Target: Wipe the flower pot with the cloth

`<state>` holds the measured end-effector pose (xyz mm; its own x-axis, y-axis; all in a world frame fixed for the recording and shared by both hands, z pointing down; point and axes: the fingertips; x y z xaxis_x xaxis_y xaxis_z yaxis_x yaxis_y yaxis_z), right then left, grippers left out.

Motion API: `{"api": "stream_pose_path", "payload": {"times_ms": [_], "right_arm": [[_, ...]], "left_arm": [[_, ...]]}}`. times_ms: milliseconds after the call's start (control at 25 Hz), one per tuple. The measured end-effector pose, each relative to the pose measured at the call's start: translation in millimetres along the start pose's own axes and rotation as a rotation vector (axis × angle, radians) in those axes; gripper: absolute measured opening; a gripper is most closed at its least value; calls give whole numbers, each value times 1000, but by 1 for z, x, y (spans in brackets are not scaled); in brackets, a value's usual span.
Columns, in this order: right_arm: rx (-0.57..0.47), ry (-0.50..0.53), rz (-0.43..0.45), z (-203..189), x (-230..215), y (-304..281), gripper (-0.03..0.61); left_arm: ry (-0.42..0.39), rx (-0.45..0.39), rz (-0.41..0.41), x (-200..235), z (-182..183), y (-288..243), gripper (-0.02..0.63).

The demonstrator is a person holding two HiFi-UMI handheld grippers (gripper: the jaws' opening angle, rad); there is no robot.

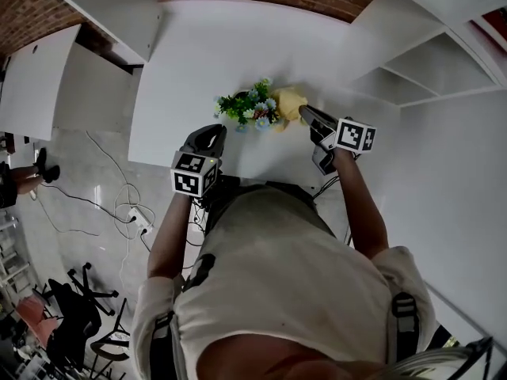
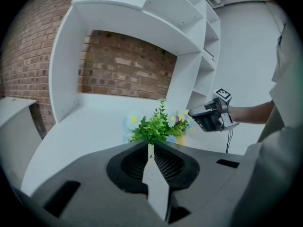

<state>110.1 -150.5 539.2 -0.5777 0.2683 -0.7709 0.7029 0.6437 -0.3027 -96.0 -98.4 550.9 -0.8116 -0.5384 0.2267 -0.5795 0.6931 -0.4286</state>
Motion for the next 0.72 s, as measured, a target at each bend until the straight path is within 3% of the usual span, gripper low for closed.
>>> {"api": "stream_pose_path", "payload": {"times_ms": [40, 120, 240, 400, 720], "right_arm": [[0, -4, 8, 1, 2, -1, 60], [-5, -11, 21, 7, 4, -4, 60], [-15, -23, 28, 14, 3, -13, 60], [6, -22, 10, 7, -6, -27, 60], [169, 32, -19, -44, -22, -59, 60]], "left_arm": [[-26, 16, -10, 2, -3, -9, 40], [-74, 63, -41, 6, -13, -27, 175], [-165, 153, -101, 11, -28, -48, 244], [-254, 213, -129, 17, -42, -70, 267], [-237, 162, -136, 4, -45, -85, 267]]}}
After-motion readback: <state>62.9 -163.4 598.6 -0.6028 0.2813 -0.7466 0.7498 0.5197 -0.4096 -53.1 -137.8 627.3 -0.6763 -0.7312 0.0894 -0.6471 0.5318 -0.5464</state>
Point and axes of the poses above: the fingertips, and each gripper's own axes: y backward along the fingers, x to its left, z out of its top, and after that the axes turned 7 degrees about -x, right-handed
